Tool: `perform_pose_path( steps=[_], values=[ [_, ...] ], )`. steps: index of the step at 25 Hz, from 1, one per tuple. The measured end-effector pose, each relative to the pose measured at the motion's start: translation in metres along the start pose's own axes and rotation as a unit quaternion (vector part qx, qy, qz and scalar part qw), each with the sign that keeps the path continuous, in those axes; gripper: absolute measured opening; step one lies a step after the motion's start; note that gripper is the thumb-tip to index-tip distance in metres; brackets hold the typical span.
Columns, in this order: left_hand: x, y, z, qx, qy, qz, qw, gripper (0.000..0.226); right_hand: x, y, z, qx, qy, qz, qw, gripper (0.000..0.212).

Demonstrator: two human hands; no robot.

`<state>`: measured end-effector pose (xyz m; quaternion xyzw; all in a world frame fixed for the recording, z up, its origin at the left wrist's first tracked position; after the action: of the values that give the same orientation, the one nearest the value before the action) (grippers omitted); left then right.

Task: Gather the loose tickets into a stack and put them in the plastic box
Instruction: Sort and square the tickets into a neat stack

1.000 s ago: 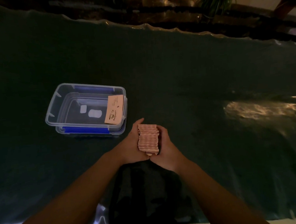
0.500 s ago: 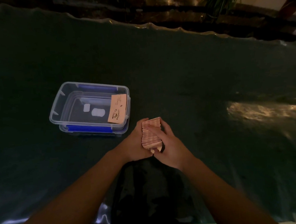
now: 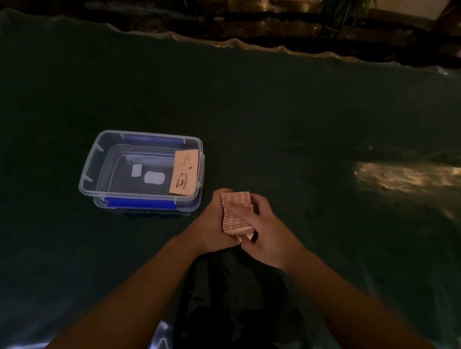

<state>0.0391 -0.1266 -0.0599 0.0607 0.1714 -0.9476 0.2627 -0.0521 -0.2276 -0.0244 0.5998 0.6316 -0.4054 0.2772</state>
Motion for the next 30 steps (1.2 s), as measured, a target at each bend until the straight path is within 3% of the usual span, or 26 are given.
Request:
perform_pose_path(
  steps=[4,8,11,15,18,21,23,30],
  values=[
    [-0.003,-0.001,0.000,0.000,0.009,0.009,1.000,0.092,-0.001,0.000,0.012,0.068,0.109,0.017,0.992,0.120],
    [-0.002,-0.002,-0.004,-0.009,0.003,-0.004,1.000,0.100,0.010,0.000,0.011,0.074,0.115,-0.025,0.990,0.123],
    [-0.003,-0.001,-0.004,-0.018,0.002,-0.002,1.000,0.098,0.023,0.002,0.019,0.107,0.214,-0.036,0.970,0.130],
    [-0.005,0.000,-0.007,-0.028,0.019,0.001,0.999,0.093,0.012,-0.002,0.019,0.112,0.231,0.019,0.966,0.095],
    [-0.003,-0.001,-0.008,-0.030,0.029,0.001,0.999,0.095,-0.026,0.001,-0.002,0.048,0.104,0.133,0.984,0.056],
    [0.000,-0.003,-0.006,-0.029,0.030,0.008,0.999,0.090,-0.042,0.018,-0.027,-0.028,-0.100,0.148,0.984,0.030],
    [0.001,-0.003,-0.004,-0.030,0.032,0.009,0.999,0.090,-0.042,0.029,-0.035,-0.044,-0.161,0.116,0.979,0.021],
    [0.000,-0.006,-0.005,-0.046,0.018,0.005,0.999,0.098,-0.052,0.030,-0.045,-0.052,-0.179,0.098,0.978,0.015]
  ],
)
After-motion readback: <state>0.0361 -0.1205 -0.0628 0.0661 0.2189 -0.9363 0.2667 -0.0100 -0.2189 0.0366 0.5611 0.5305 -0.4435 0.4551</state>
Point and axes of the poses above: each hand's wrist, its own y-axis towards the middle knuckle, its own x-axis out of the palm, z = x × y, the point moved 7 cm from there along y, towards the middle knuckle, and after that the axes turned 11 degrees about -y, right-handed, at the moved point
